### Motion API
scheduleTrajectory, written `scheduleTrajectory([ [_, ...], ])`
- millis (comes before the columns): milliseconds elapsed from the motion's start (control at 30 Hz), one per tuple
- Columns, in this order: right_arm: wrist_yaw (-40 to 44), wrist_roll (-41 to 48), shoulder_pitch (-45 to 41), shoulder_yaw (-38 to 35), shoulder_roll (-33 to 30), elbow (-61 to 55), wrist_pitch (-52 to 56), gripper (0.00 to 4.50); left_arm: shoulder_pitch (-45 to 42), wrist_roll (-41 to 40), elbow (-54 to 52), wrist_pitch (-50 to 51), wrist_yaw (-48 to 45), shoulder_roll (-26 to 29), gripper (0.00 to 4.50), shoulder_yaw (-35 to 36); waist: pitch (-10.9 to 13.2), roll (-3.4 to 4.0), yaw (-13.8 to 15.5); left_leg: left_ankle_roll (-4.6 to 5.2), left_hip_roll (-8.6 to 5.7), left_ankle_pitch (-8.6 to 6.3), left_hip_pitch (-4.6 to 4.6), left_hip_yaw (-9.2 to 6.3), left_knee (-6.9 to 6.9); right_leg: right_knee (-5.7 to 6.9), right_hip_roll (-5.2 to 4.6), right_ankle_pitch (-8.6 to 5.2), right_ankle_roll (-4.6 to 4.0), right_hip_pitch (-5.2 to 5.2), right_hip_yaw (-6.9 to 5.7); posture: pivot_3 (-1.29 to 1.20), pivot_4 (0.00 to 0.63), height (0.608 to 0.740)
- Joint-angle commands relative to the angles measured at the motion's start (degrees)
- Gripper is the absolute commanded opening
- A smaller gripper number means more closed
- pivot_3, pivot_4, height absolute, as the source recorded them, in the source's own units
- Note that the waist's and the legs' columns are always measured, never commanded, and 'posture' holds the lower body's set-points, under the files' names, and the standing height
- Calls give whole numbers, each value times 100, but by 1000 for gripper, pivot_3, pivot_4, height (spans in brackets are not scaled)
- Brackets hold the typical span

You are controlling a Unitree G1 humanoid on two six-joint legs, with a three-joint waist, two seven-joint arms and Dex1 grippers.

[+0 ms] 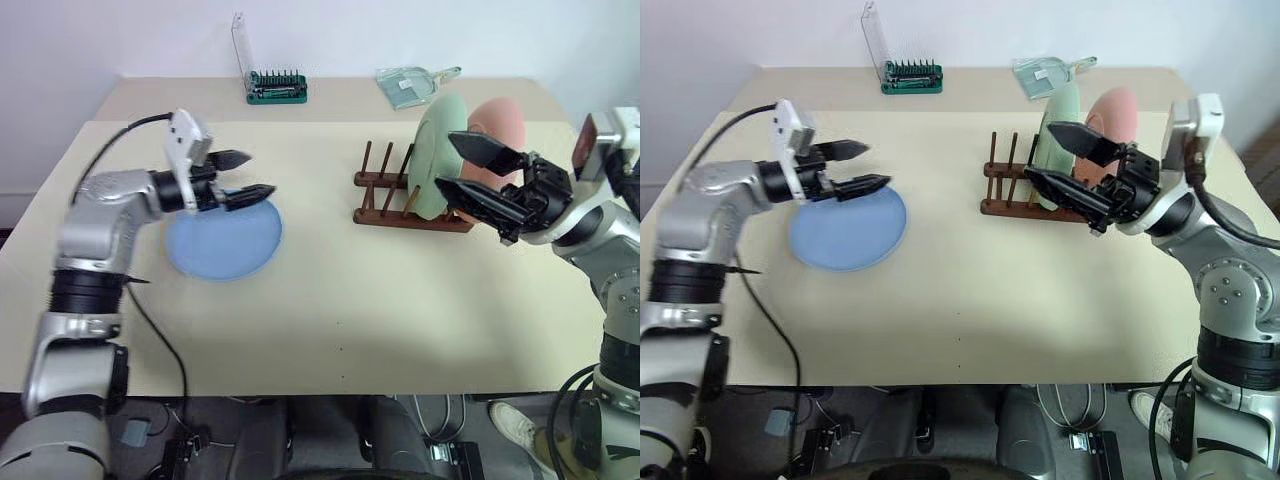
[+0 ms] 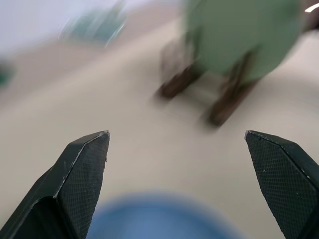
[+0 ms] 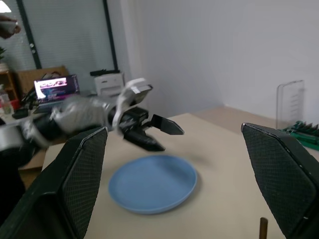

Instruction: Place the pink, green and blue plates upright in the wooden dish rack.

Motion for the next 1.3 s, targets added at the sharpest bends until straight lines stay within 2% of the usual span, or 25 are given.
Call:
scheduleTrajectory([
  [33, 17, -63, -179, 83, 160, 38, -171, 4375, -512, 436, 614, 537, 36, 419, 4500, -168, 2, -4, -6, 0, 0, 0, -1, 1, 0, -2, -1, 0, 1, 0, 0, 0, 150, 724],
  [133, -17, -105, -270, 173, 305, 145, -205, 4375, -1017, 756, 1517, 1015, 197, 600, 4500, -266, 4, -7, 1, 0, -2, 0, -2, 5, 1, -6, -4, -2, 5, 3, 0, 0, 150, 724],
  [233, 15, -181, -328, 232, 379, 248, -229, 4375, -1509, 991, 2226, 1558, -339, 792, 4500, -627, 18, -31, -8, -1, -2, 0, -5, 5, 0, -1, -3, -2, 5, -3, -1, 0, 150, 724],
  [333, 21, -202, -331, 249, 453, 315, -255, 4375, -2028, 1609, 2988, 1848, -924, 891, 4500, -1425, 23, -40, -5, -1, -2, 0, -19, 5, 1, 2, -3, -3, 5, -16, -2, 0, 150, 724],
  [367, -4, -163, -328, 246, 488, 319, -218, 4375, -2169, 1838, 3244, 1891, -1210, 895, 4500, -1744, 23, -40, -3, -1, -2, 1, -26, 5, 2, 2, -3, -3, 5, -21, -2, 0, 150, 724],
  [533, -95, -138, -240, 239, 632, 277, -216, 4375, -2705, 2491, 4423, 1796, -1737, 673, 4500, -2282, 23, -40, -15, -3, -3, 2, -85, 9, 8, 16, -3, -2, 5, -88, 1, 0, 150, 724],
  [700, -140, -99, -232, 150, 624, 306, -185, 4375, -2785, 3007, 5137, 1457, -2026, 470, 4500, -2518, 25, -43, -15, -3, -2, 2, -95, 12, 8, 14, -4, -2, 6, -95, 1, 0, 150, 724],
  [833, -242, -88, -250, 145, 654, 274, -166, 4375, -2698, 3131, 5377, 1366, -1946, 217, 4500, -2352, 26, -46, 2, -3, -2, 2, -95, 9, 12, 14, -5, -2, 7, -95, 0, 0, 150, 724],
  [933, -308, -92, -240, 140, 642, 233, -158, 4500, -2675, 3183, 5434, 1429, -1864, 47, 3653, -2245, 26, -45, -7, -3, -2, 2, -91, 10, 14, 17, -7, -2, 6, -93, 1, 0, 150, 724],
  [1067, -401, -54, -202, 88, 601, 163, -132, 4500, -2657, 3160, 5474, 1552, -1698, -85, 1728, -2009, 25, -45, 2, -3, -3, 2, -91, 10, 15, 20, -7, -1, 6, -92, 1, 0, 150, 724],
  [1167, -432, -32, -167, 71, 580, 130, -103, 4500, -2658, 3143, 5476, 1595, -1502, -119, 81, -1807, 25, -46, -1, -3, -3, 2, -92, 10, 16, 20, -8, -1, 7, -92, 1, 0, 150, 724],
  [1200, -434, -31, -156, 64, 580, 120, -100, 4500, -2662, 3150, 5463, 1583, -1464, -119, 29, -1750, 23, -45, -2, -3, -3, 2, -90, 10, 16, 21, -8, -1, 7, -91, 1, 0, 150, 724],
  [1300, -433, -38, -148, 49, 569, 100, -91, 4500, -2824, 2699, 5405, 1565, -694, -112, 29, -956, 25, -47, -15, -3, -3, 2, -88, 8, 16, 22, -8, -1, 7, -89, 0, 0, 150, 724],
])
